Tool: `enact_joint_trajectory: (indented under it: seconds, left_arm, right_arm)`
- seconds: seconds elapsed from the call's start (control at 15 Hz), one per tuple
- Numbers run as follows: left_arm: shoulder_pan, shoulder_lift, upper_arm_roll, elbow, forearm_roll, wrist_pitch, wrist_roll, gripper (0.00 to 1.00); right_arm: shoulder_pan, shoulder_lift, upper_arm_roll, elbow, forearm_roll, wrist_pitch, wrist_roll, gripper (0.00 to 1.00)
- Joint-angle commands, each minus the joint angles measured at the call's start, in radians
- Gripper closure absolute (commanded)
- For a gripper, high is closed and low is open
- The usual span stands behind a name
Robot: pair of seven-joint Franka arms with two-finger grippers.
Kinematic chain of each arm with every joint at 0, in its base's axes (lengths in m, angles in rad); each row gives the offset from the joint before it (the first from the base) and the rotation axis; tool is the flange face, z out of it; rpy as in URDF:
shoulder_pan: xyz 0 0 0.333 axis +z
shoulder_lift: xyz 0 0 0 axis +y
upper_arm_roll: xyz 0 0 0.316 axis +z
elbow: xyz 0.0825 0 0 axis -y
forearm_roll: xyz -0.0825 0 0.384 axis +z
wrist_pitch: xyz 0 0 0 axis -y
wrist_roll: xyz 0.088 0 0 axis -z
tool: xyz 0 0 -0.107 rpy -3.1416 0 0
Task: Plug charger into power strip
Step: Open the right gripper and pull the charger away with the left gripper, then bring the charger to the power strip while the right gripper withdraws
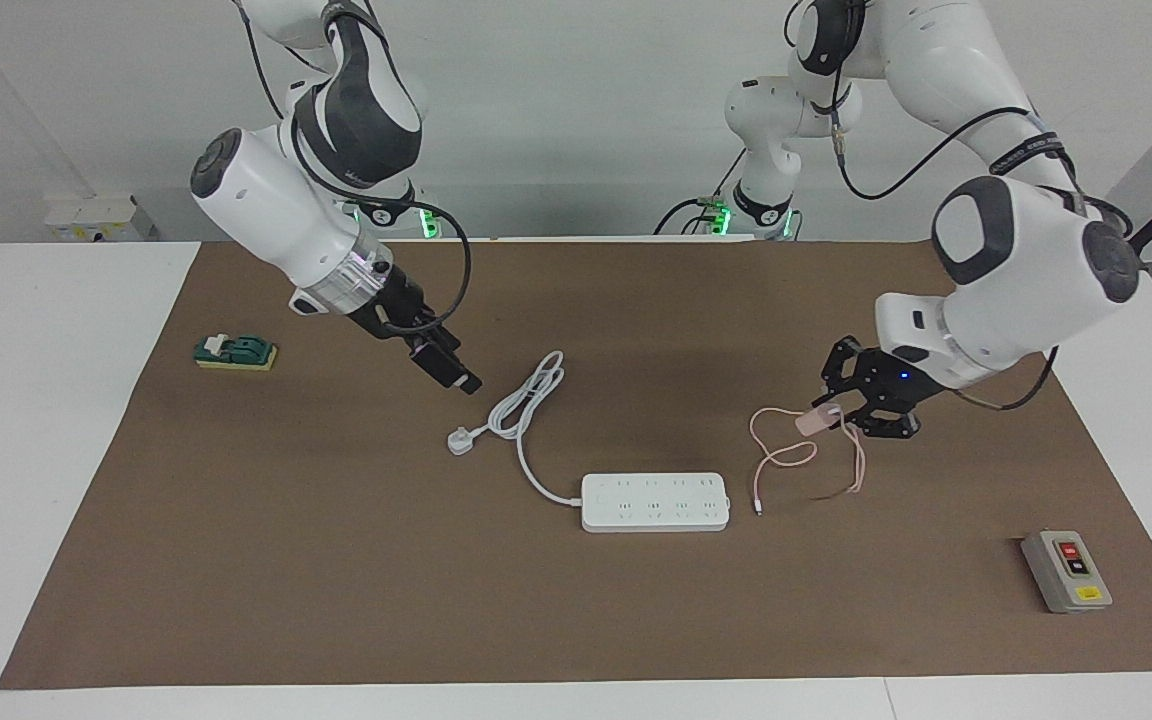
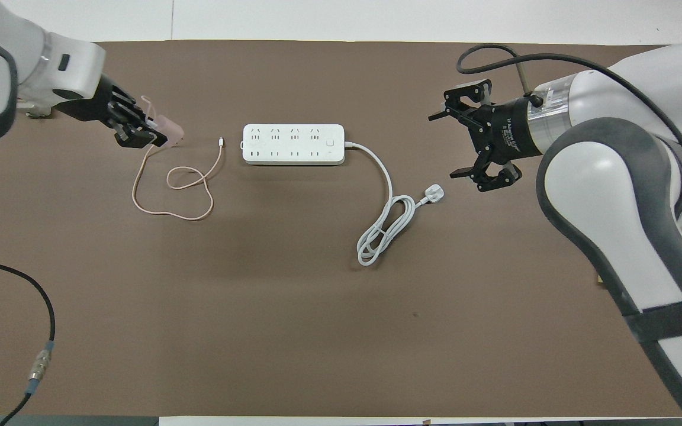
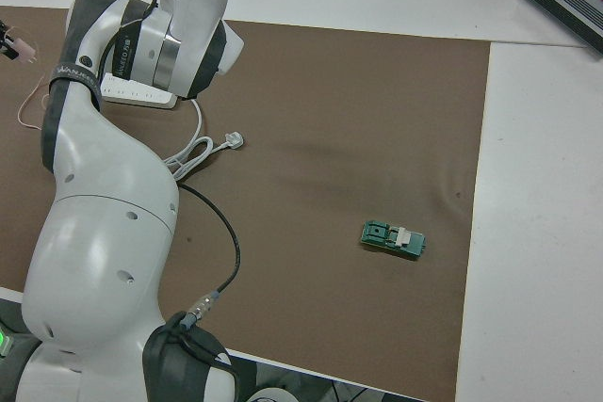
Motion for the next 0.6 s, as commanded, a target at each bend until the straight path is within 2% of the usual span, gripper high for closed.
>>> enact_joint_trajectory:
  seconds: [0.0,0.27,0.53]
  left_arm:
    - [-0.092,0.006,0.016,-0.027,0.122,0.147,0.16,0.88]
    - [-0.155,-0.002,0.017,-0.097,0.129,0.25,0.263,0.87]
    - [-0.184,-0.008,0.017,-0.182,0.221,0.35,0.28,0.87]
  right_arm:
    - [-0.043,-0.025,0.011,0.001,-0.088,-0.054,-0.141,0.0]
    - [-0.083,-0.055,0.012,-0.001,-0.211,-0.121,-0.39,0.0]
    - [-0.12,-0.113,0.012,-0.01,-0.378,-0.199,-0.695,0.0]
